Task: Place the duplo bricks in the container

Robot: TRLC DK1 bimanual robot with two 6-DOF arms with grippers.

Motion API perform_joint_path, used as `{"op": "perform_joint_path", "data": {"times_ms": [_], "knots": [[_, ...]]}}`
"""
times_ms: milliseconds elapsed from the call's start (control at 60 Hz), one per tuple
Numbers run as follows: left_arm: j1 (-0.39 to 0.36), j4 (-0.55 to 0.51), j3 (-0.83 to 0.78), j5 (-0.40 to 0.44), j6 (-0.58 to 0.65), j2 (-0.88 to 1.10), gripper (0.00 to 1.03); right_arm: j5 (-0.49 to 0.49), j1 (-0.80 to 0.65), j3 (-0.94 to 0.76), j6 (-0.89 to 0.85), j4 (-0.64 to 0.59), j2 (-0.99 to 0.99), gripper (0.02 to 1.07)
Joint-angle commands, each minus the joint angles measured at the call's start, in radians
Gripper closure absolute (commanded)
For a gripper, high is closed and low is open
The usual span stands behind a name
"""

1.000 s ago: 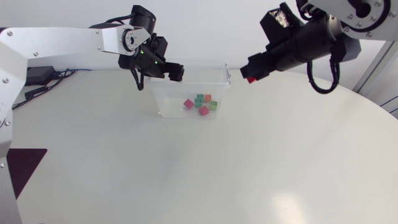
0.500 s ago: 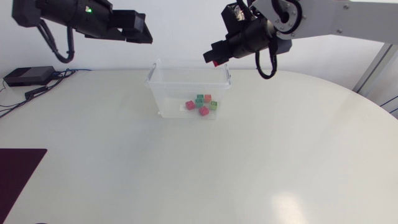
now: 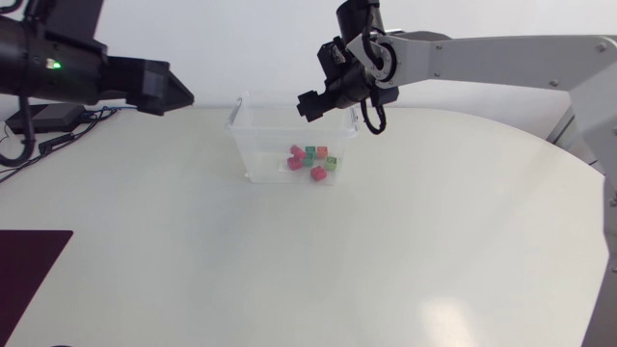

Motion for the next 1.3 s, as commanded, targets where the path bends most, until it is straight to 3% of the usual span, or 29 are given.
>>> {"op": "perform_joint_path", "data": {"times_ms": [0, 450, 683, 983, 1283], "knots": [[0.035, -0.002, -0.045, 0.001, 0.029, -0.055, 0.03, 0.011, -0.008, -0.074, -0.008, 0.022, -0.119, 0.06], [0.179, 0.048, -0.234, -0.013, 0.081, -0.249, 0.03, 0.138, -0.068, -0.552, -0.066, 0.110, -0.645, 0.06], [0.225, 0.096, -0.341, -0.013, 0.101, -0.347, 0.03, 0.147, -0.175, -0.796, -0.080, 0.134, -0.918, 0.06], [0.269, 0.186, -0.472, -0.014, 0.135, -0.445, 0.03, 0.147, -0.290, -0.991, -0.114, 0.139, -1.170, 0.06], [0.320, 0.360, -0.650, -0.020, 0.175, -0.571, 0.03, 0.146, -0.371, -1.192, -0.155, 0.206, -1.386, 0.06]]}}
